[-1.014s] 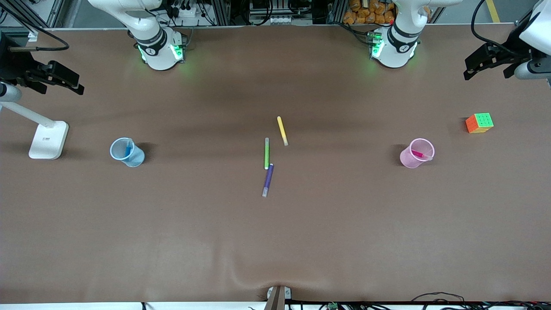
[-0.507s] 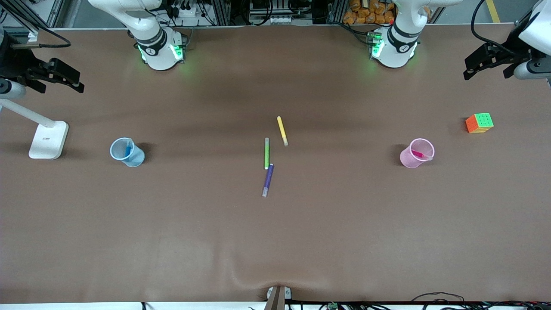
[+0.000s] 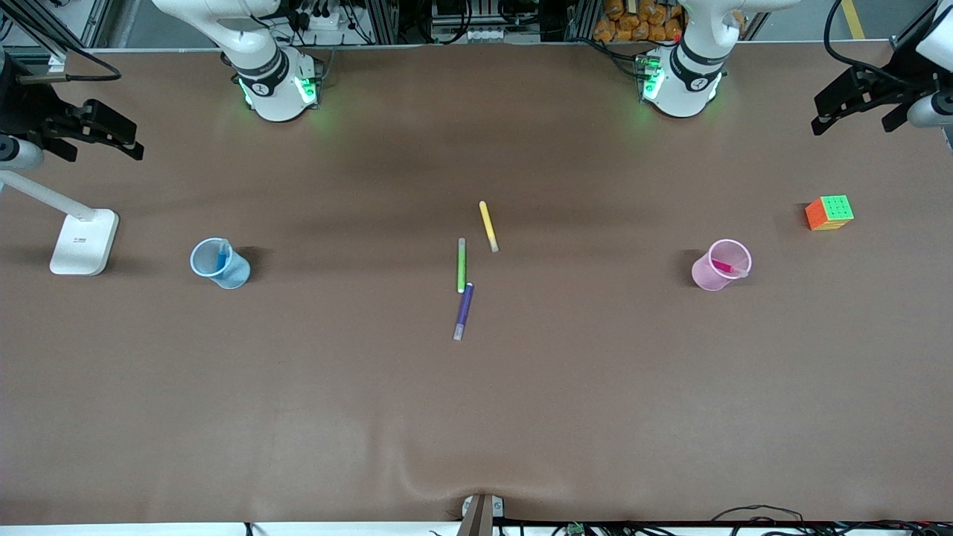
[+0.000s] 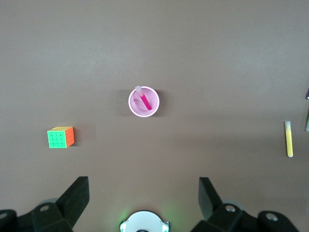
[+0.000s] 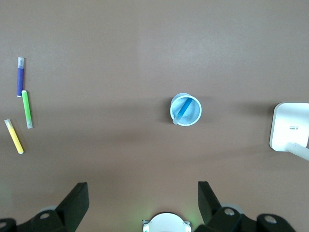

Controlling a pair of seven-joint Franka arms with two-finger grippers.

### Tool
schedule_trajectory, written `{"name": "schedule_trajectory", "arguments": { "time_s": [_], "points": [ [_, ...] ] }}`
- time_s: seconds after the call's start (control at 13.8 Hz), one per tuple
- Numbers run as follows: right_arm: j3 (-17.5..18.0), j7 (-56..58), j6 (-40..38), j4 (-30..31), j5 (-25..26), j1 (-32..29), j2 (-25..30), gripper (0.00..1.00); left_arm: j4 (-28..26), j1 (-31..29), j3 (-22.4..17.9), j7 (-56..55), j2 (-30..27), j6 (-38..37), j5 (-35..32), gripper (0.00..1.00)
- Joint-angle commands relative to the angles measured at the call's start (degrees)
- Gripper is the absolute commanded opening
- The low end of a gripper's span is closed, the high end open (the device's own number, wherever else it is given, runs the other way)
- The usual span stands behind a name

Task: Place pink and blue markers in matching cups

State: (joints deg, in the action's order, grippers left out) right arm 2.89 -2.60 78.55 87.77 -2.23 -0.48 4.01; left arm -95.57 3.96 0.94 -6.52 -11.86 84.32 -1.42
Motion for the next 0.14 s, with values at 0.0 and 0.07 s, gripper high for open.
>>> {"name": "schedule_trajectory", "arguments": {
  "time_s": [0.0, 0.07],
  "points": [
    [0.3, 1.0, 0.9, 1.6, 0.7, -0.4, 1.9, 1.0, 1.8, -0.1, 0.0, -0.8, 0.9, -0.6, -1.0, 1.0],
    [0.3, 1.5, 0.9, 1.6, 0.7, -0.4, 1.9, 1.0, 1.8, 0.0, -0.1, -1.0, 0.9, -0.6, -1.1, 1.0]
  ]
}}
